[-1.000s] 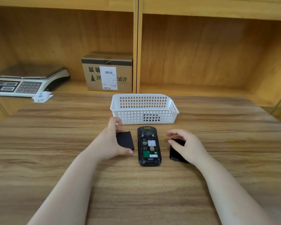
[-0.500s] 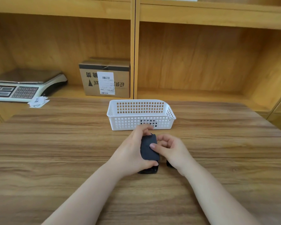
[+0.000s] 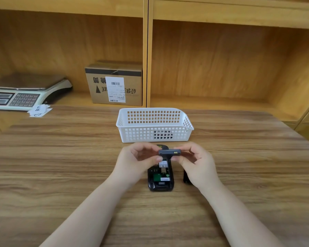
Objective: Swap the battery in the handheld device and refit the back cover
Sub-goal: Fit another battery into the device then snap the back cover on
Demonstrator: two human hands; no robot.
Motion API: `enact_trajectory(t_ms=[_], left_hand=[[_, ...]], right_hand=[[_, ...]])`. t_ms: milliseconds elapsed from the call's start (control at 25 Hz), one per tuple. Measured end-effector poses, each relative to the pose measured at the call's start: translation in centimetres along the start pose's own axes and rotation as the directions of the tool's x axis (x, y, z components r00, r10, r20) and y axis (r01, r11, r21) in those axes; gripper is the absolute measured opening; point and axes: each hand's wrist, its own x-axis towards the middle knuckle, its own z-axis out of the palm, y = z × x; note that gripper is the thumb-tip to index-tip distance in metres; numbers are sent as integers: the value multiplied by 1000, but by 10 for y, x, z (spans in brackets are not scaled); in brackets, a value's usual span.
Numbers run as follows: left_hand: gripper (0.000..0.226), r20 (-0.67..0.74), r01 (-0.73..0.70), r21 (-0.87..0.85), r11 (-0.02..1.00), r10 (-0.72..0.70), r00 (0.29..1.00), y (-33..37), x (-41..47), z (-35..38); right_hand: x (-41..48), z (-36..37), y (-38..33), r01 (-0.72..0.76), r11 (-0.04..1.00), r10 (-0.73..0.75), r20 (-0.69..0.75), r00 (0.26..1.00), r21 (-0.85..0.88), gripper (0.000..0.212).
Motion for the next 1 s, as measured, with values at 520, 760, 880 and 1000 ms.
enact_trajectory(t_ms=[520, 760, 880, 1000], left_hand=[[30, 54, 573, -404, 713, -607, 793, -1, 6, 6], [33, 13, 557, -405, 725, -605, 796, -3, 8, 1], [33, -23, 535, -409, 739, -595, 804, -5, 9, 2], [29, -29, 528, -384, 757, -582, 813, -6, 9, 3]], right_hand=[[4, 2, -10, -525, 771, 453, 267, 850, 362, 40], [1, 1, -4, -392, 892, 348, 212, 913, 223, 40], [-4, 0, 2, 39, 970, 12, 209, 978, -240, 52], [-9, 6, 4, 348, 765, -178, 342, 923, -542, 65]])
